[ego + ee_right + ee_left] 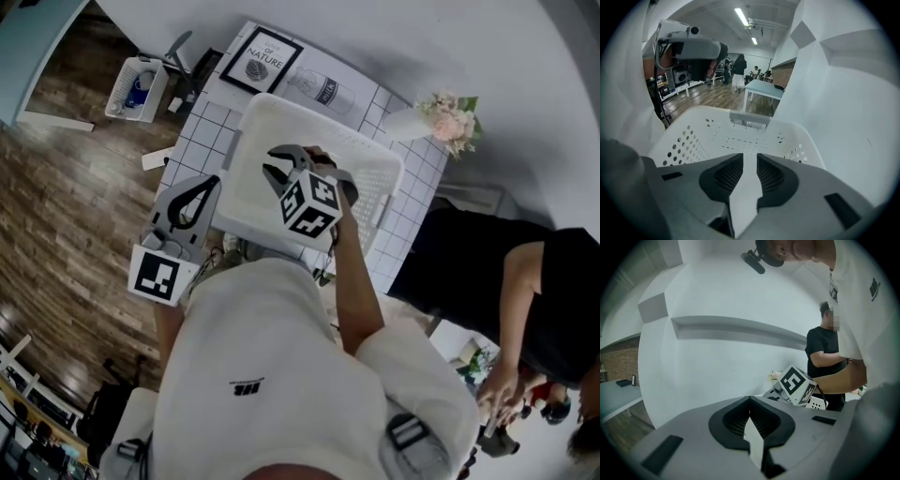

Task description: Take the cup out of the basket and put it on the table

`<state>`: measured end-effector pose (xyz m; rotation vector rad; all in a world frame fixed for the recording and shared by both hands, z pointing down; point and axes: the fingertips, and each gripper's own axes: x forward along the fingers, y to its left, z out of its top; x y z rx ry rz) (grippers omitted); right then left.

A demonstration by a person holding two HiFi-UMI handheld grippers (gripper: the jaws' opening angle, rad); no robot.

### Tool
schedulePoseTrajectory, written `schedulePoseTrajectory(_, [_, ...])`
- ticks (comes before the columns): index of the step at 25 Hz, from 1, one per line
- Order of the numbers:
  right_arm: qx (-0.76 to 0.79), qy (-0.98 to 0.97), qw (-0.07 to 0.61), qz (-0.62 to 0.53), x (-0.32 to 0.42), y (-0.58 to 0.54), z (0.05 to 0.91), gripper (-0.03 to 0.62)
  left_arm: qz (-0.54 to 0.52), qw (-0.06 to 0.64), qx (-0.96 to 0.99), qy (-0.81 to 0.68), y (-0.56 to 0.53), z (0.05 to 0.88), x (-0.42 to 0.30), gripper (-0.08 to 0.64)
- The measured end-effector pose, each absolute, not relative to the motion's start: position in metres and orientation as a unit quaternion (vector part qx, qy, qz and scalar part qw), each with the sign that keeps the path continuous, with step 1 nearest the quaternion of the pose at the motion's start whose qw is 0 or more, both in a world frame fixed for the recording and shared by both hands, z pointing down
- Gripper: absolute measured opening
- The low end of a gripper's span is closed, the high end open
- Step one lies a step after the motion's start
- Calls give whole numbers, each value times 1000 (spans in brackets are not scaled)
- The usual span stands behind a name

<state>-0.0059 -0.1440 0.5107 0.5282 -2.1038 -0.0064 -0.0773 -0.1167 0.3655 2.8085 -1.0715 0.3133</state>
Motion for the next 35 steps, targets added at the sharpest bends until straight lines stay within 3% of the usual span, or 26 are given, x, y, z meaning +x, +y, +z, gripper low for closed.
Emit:
schedulePoseTrajectory(15, [146, -825, 545, -23, -9, -148, 573, 121, 169, 19, 929, -329, -127, 389, -53, 9])
schedulePoseTrajectory(35, [104, -791, 600, -60, -12, -157, 627, 127, 192, 21, 919, -345, -123, 398, -58, 8])
